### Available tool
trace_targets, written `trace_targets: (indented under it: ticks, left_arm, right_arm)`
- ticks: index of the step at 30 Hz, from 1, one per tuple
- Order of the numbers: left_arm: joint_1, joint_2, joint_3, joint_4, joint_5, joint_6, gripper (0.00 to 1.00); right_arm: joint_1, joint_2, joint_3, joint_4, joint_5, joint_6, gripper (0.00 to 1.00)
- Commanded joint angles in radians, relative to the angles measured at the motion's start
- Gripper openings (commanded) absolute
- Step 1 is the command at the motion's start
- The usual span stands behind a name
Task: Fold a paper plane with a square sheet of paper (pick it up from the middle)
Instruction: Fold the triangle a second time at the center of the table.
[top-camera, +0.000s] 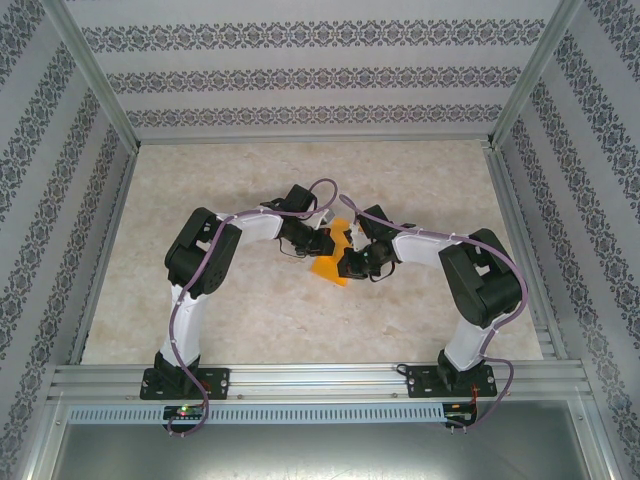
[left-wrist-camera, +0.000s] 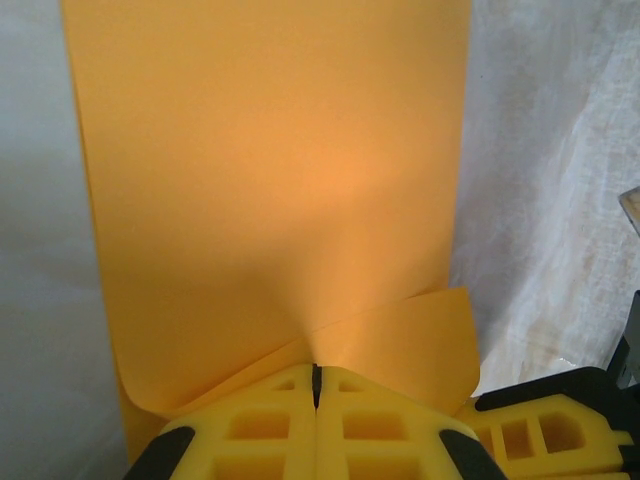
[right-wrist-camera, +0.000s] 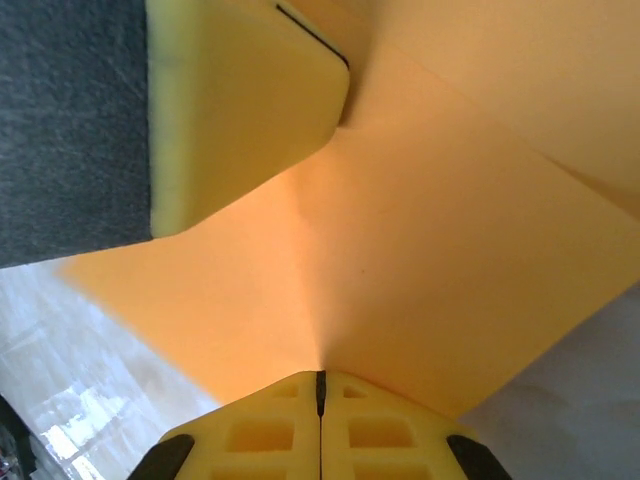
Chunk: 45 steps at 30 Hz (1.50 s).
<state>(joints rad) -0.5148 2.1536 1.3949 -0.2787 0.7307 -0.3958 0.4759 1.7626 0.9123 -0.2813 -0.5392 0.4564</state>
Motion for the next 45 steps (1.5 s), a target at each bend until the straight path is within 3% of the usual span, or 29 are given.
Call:
trace_targets:
  ticks: [1, 14, 24, 45]
  left_arm:
    - [0.011, 0.081, -0.028, -0.081, -0.097, 0.02, 0.04]
    - [0.013, 0.088, -0.024, -0.088, -0.095, 0.026, 0.04]
    - [0.015, 0.096, -0.024, -0.096, -0.1, 0.036, 0.04]
    - [0.018, 0.1, -0.024, -0.107, -0.097, 0.046, 0.04]
  right_arm:
    - [0.009, 0.014, -0.017, -0.036, 0.043, -0.03, 0.05]
    - [0.021, 0.003, -0.061, 0.026, -0.026, 0.01, 0.05]
    - [0.03, -0.029, -0.073, -0.004, 0.007, 0.003, 0.05]
    - [0.041, -0.028, -0.1, 0.094, -0.059, 0.08, 0.05]
